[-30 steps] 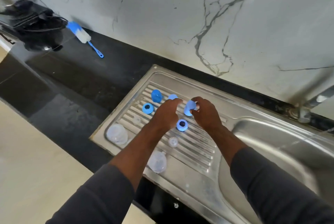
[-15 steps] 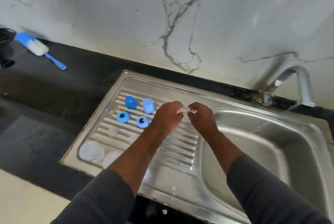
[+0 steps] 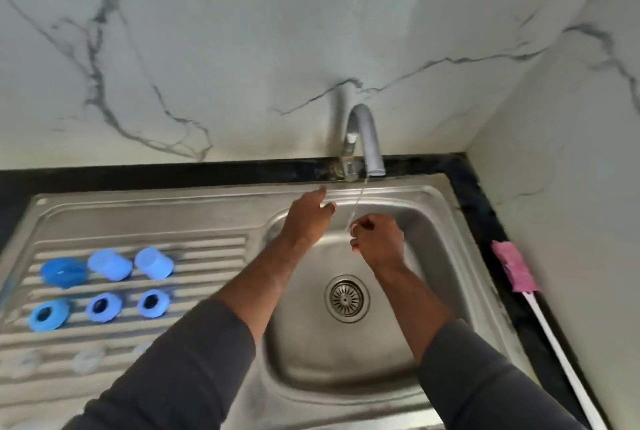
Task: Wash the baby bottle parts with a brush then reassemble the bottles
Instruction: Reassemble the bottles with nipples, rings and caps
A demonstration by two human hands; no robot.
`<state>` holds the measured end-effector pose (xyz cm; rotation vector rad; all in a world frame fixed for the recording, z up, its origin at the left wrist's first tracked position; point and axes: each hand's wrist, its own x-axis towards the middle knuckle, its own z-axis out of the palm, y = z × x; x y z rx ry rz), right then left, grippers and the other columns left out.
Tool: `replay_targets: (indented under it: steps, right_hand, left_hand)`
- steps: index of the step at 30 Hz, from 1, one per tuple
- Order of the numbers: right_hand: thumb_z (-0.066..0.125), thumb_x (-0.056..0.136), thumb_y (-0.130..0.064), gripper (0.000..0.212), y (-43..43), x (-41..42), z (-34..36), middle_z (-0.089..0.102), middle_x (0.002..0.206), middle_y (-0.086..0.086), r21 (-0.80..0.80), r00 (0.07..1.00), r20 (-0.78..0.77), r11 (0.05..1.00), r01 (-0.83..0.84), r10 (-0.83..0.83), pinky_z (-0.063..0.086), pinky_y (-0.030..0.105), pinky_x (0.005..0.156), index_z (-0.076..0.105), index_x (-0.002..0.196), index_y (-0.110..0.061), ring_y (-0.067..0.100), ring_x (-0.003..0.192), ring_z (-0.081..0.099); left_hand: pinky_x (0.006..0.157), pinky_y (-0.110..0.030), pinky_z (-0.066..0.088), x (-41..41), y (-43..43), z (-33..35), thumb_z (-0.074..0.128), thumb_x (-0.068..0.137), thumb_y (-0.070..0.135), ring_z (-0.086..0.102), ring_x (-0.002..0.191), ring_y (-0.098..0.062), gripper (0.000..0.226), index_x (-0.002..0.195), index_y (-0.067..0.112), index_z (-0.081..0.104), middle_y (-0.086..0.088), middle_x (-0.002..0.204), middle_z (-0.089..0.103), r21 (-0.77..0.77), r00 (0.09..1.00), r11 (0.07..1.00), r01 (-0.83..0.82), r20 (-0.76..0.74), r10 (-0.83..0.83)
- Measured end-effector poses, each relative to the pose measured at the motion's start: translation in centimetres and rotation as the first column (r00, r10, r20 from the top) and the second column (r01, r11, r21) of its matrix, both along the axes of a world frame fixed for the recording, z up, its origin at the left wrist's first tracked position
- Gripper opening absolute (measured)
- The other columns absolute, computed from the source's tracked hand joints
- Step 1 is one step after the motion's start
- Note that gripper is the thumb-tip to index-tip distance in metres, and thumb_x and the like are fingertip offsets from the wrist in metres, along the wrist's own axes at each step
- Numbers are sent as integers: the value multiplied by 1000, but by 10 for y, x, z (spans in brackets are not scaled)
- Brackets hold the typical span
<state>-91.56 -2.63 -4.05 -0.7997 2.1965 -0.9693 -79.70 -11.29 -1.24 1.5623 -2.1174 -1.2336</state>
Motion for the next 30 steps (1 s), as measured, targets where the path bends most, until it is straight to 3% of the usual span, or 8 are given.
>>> replay_targets:
  steps: [2,5,9,13,15,22,26,30]
  right_hand:
    - [62,80,-12,20,-1,-6,2,73,63,0,-15,999,53,1000,13,-12,63,45,74,72,68,-25,20,64,74]
    - [61,78,-12,27,-6,-16,0,73,62,-3,-27,998,67,999,23,-21,63,44,74,70,59,-30,19,66,74]
    - [56,70,-24,32,-12,-19,-1,74,65,-2,-54,996,82,998,31,-27,63,45,72,70,64,-51,23,70,74]
    - [61,78,-15,32,-12,-24,-5,71,59,0,-45,997,76,999,23,-20,63,47,68,71,59,-39,23,64,73]
    - [62,80,-13,33,-10,-25,-8,71,59,-1,-32,995,87,998,46,-43,63,46,68,71,56,-34,22,64,74]
    - [64,85,-5,28,-3,-29,-5,72,60,0,-25,989,126,997,77,-73,64,44,70,71,61,-20,19,62,74]
    - [63,83,3,30,6,-16,4,73,62,-1,-23,992,119,999,42,-39,64,42,71,72,70,-22,17,62,74]
    - [64,78,3,29,24,8,10,74,66,-4,-2,998,44,999,-35,35,64,40,73,72,74,-25,14,65,74]
  left_hand:
    - [103,-31,42,-17,-17,6,50,99,13,51,133,-29,59,155,18,34,-13,155,43,22,999,1000,-12,-34,13]
    - [68,-26,50,-38,-35,6,44,90,-5,67,98,-28,72,155,25,35,-16,145,53,76,998,997,30,-63,-25]
    - [84,-42,52,-57,-39,7,47,89,-10,66,93,-28,45,129,8,60,-22,117,67,56,996,994,93,-1,-94]
    - [103,-46,46,-61,-36,16,45,95,-8,58,123,-38,46,140,2,51,-25,134,59,45,985,987,154,67,-157]
    - [106,-46,44,-59,-40,19,43,96,-8,56,126,-37,48,141,5,51,-23,136,58,38,977,980,194,85,-197]
    - [101,-36,48,-37,-24,2,57,94,-5,62,118,-26,53,145,9,50,-17,135,61,71,993,991,118,-10,-117]
    - [98,-47,55,-10,15,-19,70,84,-6,68,111,-29,37,119,4,70,-13,116,72,190,971,979,-70,-211,110]
    - [94,-42,58,20,48,-27,76,77,-3,72,96,-21,30,103,10,75,-4,97,77,148,961,986,-79,-253,115]
